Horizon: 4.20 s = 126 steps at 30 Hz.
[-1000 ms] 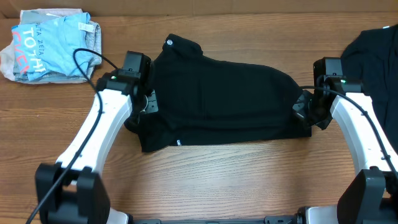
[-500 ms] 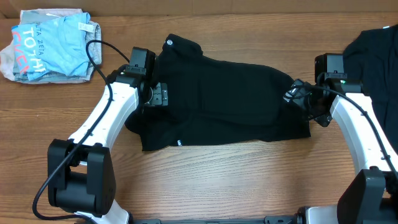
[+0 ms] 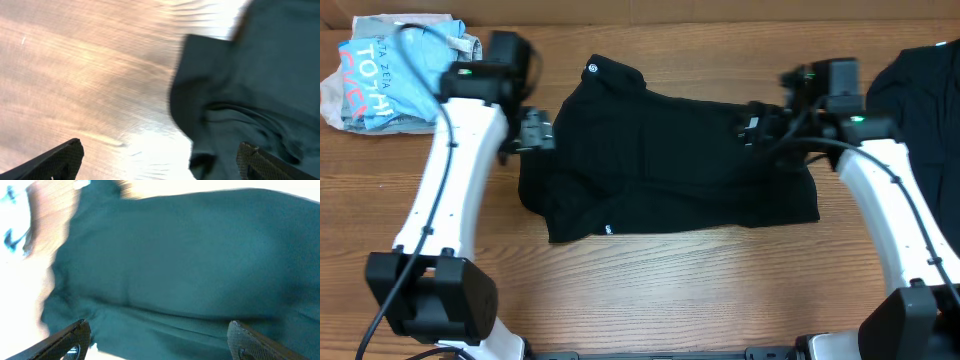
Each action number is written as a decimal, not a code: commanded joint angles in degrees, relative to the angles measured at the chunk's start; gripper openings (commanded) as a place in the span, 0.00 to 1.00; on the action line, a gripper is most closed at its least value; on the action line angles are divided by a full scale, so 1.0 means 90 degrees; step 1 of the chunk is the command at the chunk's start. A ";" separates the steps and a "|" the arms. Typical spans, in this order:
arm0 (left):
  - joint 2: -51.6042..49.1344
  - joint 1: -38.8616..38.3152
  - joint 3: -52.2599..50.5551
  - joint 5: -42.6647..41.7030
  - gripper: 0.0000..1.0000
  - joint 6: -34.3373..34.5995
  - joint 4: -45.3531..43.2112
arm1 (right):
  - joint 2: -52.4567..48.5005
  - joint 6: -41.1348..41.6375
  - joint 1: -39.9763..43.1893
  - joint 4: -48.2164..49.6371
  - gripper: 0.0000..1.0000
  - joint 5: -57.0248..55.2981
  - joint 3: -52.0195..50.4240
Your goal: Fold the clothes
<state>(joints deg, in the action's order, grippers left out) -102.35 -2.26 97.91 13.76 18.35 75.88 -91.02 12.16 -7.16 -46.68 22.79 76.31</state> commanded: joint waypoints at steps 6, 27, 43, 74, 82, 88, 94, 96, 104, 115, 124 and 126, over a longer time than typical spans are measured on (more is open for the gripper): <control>0.0010 0.1673 0.0134 -0.1537 1.00 0.0274 0.0206 | -0.0476 -0.0454 -0.2227 0.0979 0.89 -0.0818 0.0100; 0.0010 0.1999 0.0134 -0.1865 1.00 -0.0206 0.0287 | -0.1785 -0.0527 -0.3572 0.1698 0.67 -0.1258 0.0100; 0.0010 0.1999 0.0134 -0.1868 1.00 -0.0204 0.0355 | -0.2200 -0.0551 -0.4056 0.1948 0.78 -0.1149 0.0102; 0.0010 0.1999 0.0131 -0.1868 1.00 -0.0204 0.0325 | -0.2616 -0.1197 -0.4085 0.2460 0.56 -0.1911 0.0112; 0.0010 0.1999 0.0131 -0.1868 1.00 -0.0204 0.0279 | -0.2679 -0.1239 -0.4085 0.2679 0.48 -0.1965 0.0112; 0.0010 0.1999 0.0131 -0.1868 1.00 -0.0204 0.0277 | -0.2696 -0.1239 -0.4085 0.2730 0.41 -0.1962 0.0112; 0.0007 0.1999 0.0131 -0.1868 1.00 -0.0204 0.0279 | -0.2769 -0.1209 -0.4099 0.2669 0.41 -0.1858 0.0104; 0.0010 0.1999 0.0131 -0.1868 1.00 -0.0204 0.0279 | -0.2824 -0.1209 -0.4097 0.2652 0.42 -0.1804 0.0104; 0.0010 0.1999 0.0131 -0.1868 1.00 -0.0204 0.0279 | -0.2854 -0.1209 -0.4097 0.2759 0.17 -0.1865 0.0107; 0.0007 0.1999 0.0126 -0.1872 1.00 -0.0204 0.0279 | -0.2854 -0.1214 -0.3832 0.2914 0.04 -0.2817 0.0561; 0.0007 0.1732 0.0080 -0.2834 1.00 -0.0916 0.0131 | -0.2854 -0.1214 -0.3517 0.3376 0.12 -0.3201 0.0627; 0.0005 0.1518 0.0058 -0.2912 1.00 -0.0928 0.0066 | -0.2854 -0.1212 -0.3517 0.3371 0.65 -0.3201 0.0629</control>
<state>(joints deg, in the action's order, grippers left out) -102.35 14.00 97.91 -8.47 13.26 76.97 -116.33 1.43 -38.96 -16.93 -4.27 80.36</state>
